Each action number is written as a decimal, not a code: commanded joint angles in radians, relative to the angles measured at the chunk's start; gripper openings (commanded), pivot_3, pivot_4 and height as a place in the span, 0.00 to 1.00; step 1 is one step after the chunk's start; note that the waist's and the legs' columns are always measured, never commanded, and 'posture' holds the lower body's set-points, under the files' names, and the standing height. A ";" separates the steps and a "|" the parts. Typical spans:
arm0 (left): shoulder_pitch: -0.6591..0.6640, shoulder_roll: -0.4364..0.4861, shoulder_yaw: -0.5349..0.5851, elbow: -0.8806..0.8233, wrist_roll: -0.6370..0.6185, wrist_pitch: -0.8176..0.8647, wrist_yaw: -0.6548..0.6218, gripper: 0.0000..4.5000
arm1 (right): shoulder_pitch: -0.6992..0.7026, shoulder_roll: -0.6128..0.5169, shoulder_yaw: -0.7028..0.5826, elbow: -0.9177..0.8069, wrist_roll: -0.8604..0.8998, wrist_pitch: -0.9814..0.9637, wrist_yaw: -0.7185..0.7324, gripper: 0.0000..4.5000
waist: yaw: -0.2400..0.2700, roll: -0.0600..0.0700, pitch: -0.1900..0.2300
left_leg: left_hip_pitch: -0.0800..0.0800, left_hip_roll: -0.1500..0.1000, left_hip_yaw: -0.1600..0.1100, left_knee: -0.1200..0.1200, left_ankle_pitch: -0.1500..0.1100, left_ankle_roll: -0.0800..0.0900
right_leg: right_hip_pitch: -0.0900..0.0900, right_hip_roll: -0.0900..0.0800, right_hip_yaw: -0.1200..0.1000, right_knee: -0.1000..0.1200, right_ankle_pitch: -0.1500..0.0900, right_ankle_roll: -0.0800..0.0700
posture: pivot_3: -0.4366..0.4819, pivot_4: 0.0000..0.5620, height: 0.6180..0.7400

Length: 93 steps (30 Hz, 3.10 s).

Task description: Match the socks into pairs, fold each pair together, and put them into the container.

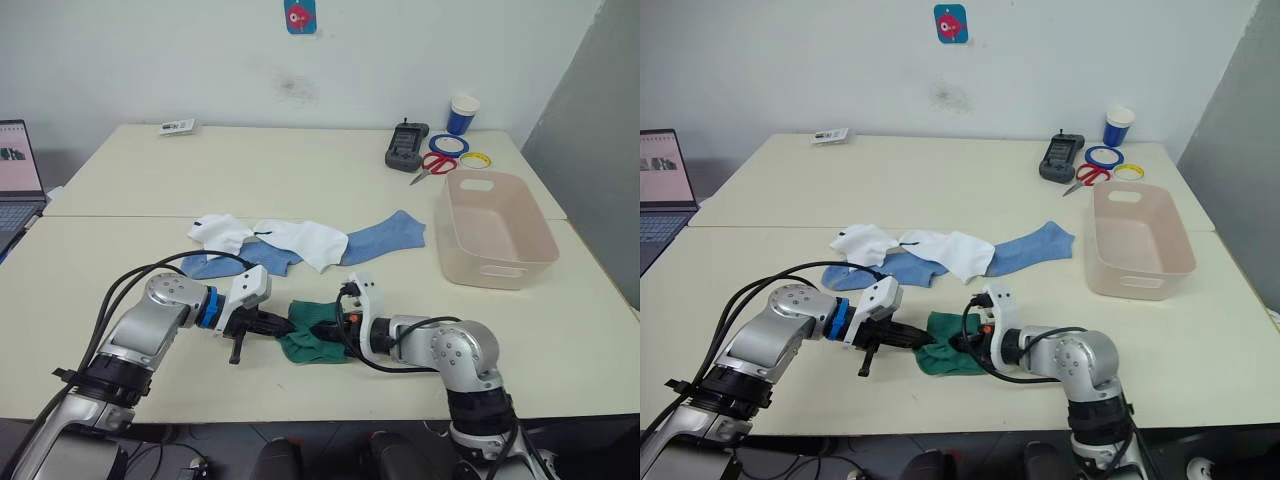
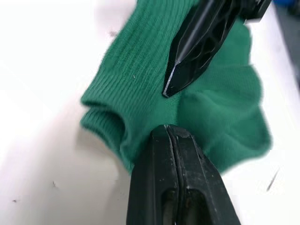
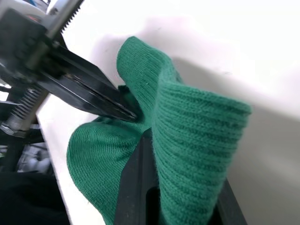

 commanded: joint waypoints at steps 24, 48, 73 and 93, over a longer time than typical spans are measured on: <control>-0.476 -0.424 -0.019 -0.014 -0.061 0.106 0.222 0.99 | 0.448 -0.305 -0.394 -0.771 0.437 -0.107 -0.182 0.00 | 0.005 -0.001 0.002 | -0.002 -0.003 -0.001 0.001 0.000 0.000 | 0.002 0.002 0.000 -0.004 0.000 0.001 | 0.48 0.27 0.93; -0.473 -0.402 -0.033 -0.038 -0.060 0.139 0.189 0.99 | -0.088 -1.399 0.060 0.140 -0.598 -1.147 0.293 0.00 | 0.011 0.004 0.015 | -0.005 -0.003 0.004 0.001 0.000 0.000 | 0.001 0.002 0.005 -0.011 0.001 0.002 | 0.48 0.27 0.93; -0.419 -0.387 -0.027 -0.141 -0.084 0.193 0.252 1.00 | -0.628 -0.930 0.319 1.055 -1.051 -1.635 0.478 0.35 | 0.022 0.006 0.019 | -0.001 -0.003 0.004 0.003 0.003 -0.005 | 0.003 -0.001 0.005 -0.004 0.004 -0.004 | 0.48 0.27 0.93; -0.424 -0.384 -0.037 -0.105 -0.068 0.157 0.237 1.00 | -0.532 -1.094 0.129 0.574 -0.773 -1.291 1.041 0.99 | 0.024 0.007 0.019 | 0.000 -0.003 0.003 0.003 0.003 -0.005 | 0.003 -0.002 0.004 0.001 0.004 -0.004 | 0.48 0.27 0.93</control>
